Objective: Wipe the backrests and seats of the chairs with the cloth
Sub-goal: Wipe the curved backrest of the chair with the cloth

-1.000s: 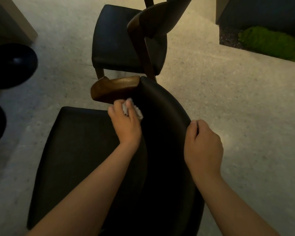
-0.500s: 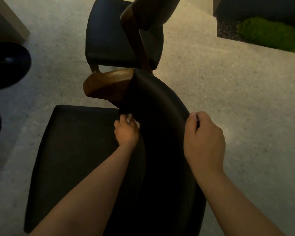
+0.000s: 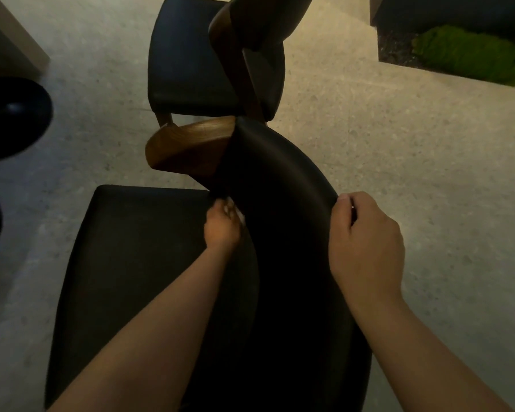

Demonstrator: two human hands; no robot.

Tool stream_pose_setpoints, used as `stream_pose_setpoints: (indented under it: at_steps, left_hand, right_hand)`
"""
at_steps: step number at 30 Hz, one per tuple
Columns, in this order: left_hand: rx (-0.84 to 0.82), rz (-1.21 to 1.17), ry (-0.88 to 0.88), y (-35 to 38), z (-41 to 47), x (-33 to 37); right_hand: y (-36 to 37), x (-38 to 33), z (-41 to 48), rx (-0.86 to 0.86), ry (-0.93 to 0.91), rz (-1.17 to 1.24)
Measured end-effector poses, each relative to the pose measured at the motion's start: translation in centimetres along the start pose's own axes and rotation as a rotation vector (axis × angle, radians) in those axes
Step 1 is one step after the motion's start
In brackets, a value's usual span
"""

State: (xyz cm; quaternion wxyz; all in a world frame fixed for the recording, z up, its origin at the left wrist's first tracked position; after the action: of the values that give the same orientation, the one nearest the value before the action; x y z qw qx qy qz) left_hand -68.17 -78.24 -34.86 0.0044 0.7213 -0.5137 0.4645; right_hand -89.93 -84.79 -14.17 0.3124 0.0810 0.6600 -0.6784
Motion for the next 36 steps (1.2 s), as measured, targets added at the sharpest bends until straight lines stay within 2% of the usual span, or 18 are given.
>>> stream_pose_setpoints:
  at_steps: [2, 3, 7, 11, 14, 19, 22, 26, 32, 34, 36]
  left_hand:
    - [-0.130, 0.042, -0.073, 0.0, 0.0, -2.8]
    - [-0.122, -0.002, -0.084, -0.6, -0.3, -3.4]
    - [0.039, -0.138, -0.001, -3.7, -2.4, -0.5]
    - [0.203, -0.223, 0.277, -7.7, -5.8, 6.6]
    - [0.358, -0.107, 0.513, -9.6, -7.6, 11.5]
    - [0.531, 0.241, 0.670, -9.2, -6.4, 16.6]
    - [0.604, 0.302, 0.562, -9.5, -3.8, 16.3]
    - [0.726, 0.156, 0.359, -11.7, -1.1, 13.7]
    - [0.779, 0.019, 0.159, -13.8, 1.1, 8.6]
    - [0.749, -0.036, 0.028, -14.4, 1.9, 6.2]
    - [0.628, -0.110, -0.103, -14.3, 2.5, 3.7]
  right_hand:
    - [-0.1, 0.0, 0.0, -0.003, 0.001, -0.008]
    - [0.0, 0.0, 0.1, -0.004, 0.001, -0.010]
    - [0.0, 0.1, 0.2, -0.028, 0.010, -0.015]
    - [0.1, -0.1, 0.2, -0.102, 0.007, -0.003]
    - [-0.3, -1.2, 1.2, -0.096, -0.026, -0.010]
    - [0.9, -3.9, 3.3, -0.052, -0.079, -0.026]
    - [2.1, -4.3, 3.2, -0.059, -0.113, -0.138]
    - [2.3, -4.3, 3.2, -0.024, -0.138, -0.176]
    - [2.5, -4.3, 3.1, -0.008, -0.155, -0.222]
    - [2.5, -4.4, 3.1, -0.006, -0.160, -0.232]
    - [2.4, -4.4, 3.1, 0.000, -0.162, -0.241]
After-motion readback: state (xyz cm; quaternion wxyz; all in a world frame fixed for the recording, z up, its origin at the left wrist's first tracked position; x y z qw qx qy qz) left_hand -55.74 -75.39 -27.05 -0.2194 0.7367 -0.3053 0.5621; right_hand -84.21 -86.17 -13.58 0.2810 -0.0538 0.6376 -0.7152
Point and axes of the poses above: each hand's wrist, its own z-axis towards the middle knuckle, its own y-axis out of the palm, x = y × z, the point moved 7 cm from there along z, towards the middle knuckle, and after that the axes turned 9 degrees about -y, right-handed, at the moved point
